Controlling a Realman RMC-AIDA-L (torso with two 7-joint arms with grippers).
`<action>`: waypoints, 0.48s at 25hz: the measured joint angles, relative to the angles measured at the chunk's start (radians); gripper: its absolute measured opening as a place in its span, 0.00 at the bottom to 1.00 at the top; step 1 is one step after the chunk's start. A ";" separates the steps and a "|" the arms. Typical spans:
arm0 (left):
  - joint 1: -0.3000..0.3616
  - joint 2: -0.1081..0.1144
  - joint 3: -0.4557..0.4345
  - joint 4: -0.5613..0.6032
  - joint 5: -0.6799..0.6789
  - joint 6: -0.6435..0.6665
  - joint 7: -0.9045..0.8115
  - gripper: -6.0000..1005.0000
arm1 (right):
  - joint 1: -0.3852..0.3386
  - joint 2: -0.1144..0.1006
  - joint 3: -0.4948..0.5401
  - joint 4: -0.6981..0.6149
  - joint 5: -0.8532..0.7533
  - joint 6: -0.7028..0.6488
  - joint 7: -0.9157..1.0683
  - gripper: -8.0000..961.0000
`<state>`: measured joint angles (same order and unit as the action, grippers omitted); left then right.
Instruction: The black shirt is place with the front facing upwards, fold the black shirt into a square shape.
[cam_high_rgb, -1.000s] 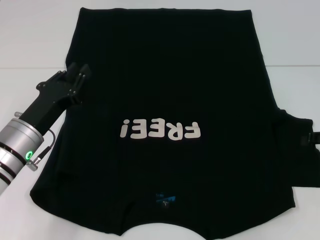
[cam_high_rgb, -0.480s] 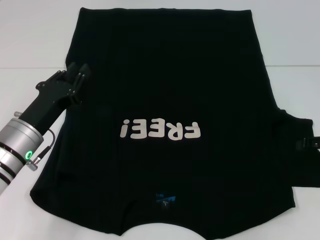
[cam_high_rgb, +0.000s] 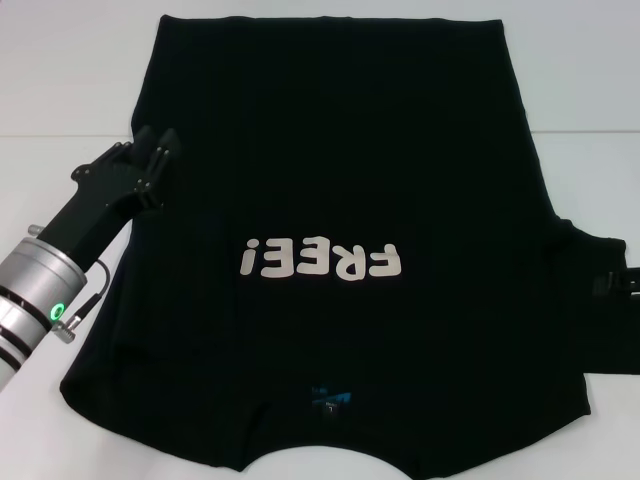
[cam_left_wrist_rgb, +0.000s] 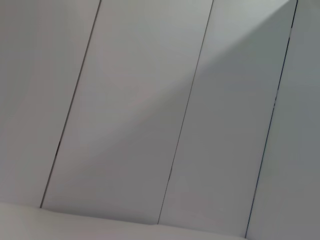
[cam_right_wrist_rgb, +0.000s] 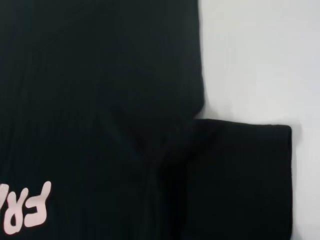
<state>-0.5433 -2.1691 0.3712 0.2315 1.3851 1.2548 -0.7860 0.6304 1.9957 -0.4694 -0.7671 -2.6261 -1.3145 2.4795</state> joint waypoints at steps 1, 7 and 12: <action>0.000 0.000 0.000 0.000 0.000 0.000 -0.001 0.31 | -0.001 0.000 0.000 0.000 0.003 -0.002 0.000 0.83; 0.000 0.000 0.000 0.000 0.000 0.000 -0.002 0.31 | -0.003 -0.001 0.000 0.012 0.006 -0.025 -0.001 0.73; 0.000 0.000 0.000 0.000 0.000 0.000 -0.001 0.31 | -0.006 -0.003 0.000 0.016 0.006 -0.026 -0.001 0.58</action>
<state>-0.5437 -2.1691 0.3712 0.2316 1.3851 1.2548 -0.7865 0.6243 1.9927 -0.4693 -0.7515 -2.6200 -1.3403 2.4789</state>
